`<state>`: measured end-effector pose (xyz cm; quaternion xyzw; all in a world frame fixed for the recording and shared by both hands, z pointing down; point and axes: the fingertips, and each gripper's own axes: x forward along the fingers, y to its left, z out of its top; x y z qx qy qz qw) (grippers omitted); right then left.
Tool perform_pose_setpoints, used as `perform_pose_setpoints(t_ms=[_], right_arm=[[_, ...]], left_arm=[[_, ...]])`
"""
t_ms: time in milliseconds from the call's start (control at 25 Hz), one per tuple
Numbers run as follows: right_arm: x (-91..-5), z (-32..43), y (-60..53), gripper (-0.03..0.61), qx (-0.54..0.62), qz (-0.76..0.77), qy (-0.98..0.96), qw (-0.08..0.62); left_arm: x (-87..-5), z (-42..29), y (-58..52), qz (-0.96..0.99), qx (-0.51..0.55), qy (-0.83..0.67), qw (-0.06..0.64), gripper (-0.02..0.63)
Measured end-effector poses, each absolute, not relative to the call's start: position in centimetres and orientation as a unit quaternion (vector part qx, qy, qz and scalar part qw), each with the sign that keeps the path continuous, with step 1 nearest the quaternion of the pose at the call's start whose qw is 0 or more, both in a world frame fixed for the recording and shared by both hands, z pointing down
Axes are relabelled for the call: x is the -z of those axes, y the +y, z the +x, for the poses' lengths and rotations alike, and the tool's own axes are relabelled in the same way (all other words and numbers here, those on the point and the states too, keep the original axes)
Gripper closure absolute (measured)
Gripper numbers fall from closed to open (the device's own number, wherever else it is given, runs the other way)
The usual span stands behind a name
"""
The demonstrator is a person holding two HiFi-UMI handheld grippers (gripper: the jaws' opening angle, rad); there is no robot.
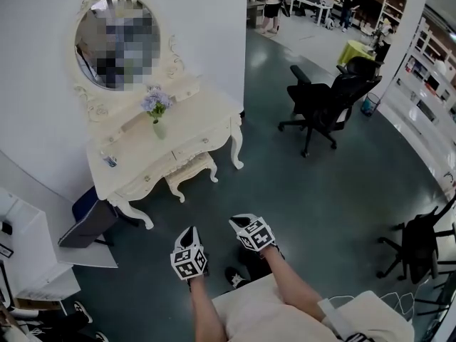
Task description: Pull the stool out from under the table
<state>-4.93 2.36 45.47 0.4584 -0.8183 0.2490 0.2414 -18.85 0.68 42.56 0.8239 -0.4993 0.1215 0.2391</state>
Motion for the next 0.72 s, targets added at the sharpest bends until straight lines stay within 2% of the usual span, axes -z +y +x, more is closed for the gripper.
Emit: perform_pose_setpoints(t_ms=[720], right_arm=[[-45.5,-2.7,-6.6,0.534,-0.257,0.464,-0.816,0.231]], left_arm=[[-43.6,-16.1,-7.5,0.826,-0.149,-0.489,0.238,0.598]])
